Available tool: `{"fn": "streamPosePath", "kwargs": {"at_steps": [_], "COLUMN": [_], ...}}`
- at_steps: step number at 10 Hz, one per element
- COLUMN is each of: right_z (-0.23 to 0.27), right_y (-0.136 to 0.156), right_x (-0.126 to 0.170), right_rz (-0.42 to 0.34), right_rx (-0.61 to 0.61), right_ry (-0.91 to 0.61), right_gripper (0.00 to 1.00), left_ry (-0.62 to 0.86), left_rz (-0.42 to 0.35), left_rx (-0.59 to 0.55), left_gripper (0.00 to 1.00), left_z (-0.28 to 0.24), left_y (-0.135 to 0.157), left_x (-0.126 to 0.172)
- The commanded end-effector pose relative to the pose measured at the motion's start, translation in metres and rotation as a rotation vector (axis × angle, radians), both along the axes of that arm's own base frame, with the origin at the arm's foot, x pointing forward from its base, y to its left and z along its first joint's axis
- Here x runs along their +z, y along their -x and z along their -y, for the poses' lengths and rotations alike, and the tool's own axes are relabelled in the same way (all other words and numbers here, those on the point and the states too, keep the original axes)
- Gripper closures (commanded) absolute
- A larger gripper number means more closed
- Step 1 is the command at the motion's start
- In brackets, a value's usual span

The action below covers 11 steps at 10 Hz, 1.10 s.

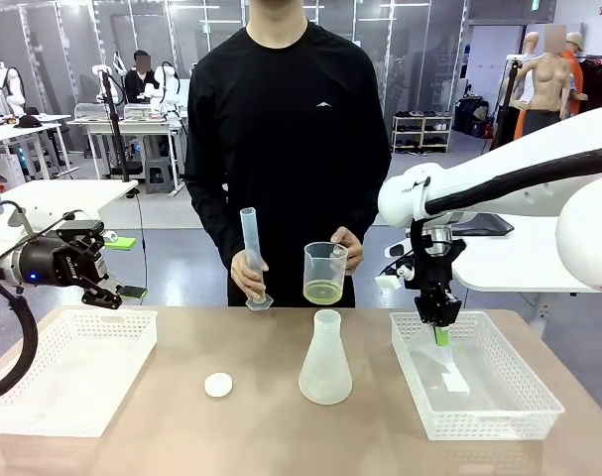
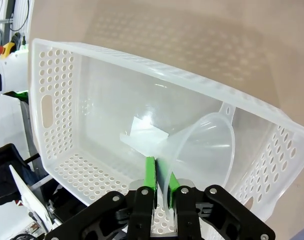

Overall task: Prepare the solutions needed for the experiment.
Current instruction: Pick up the Plastic Funnel and insert it into the Big flask.

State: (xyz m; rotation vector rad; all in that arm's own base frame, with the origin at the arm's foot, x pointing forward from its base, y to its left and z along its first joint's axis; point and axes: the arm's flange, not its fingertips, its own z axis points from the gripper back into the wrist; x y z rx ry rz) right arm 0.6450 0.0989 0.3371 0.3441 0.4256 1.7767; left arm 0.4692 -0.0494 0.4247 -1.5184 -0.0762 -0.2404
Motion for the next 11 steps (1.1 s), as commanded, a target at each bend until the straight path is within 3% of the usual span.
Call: {"fn": "streamPosePath", "kwargs": {"at_steps": [1,3,6,9,11], "right_z": [-0.004,-0.008,-0.012,-0.011,-0.015], "right_y": [0.007,0.032,0.074,0.114,0.142], "right_x": [0.005,0.033,0.093,0.164,0.192], "right_rz": [0.022,0.122,0.348,0.653,0.811], "right_rx": [-0.043,-0.128,-0.207,-0.275,-0.316], "right_ry": [0.006,0.031,0.081,0.114,0.097], "right_gripper": [1.0,1.0,1.0,1.0,1.0], "left_ry": [0.012,0.012,0.012,0.012,0.012], "left_rz": [0.0,0.0,0.0,0.0,0.0], "left_rx": [-0.008,-0.008,-0.008,-0.008,-0.008], "left_gripper": [0.0,0.0,0.0,0.0,0.0], "left_z": [0.0,0.0,0.0,0.0,0.0], "left_y": [0.001,0.001,0.001,0.001,0.001], "left_x": [0.002,0.002,0.002,0.002,0.002]}}
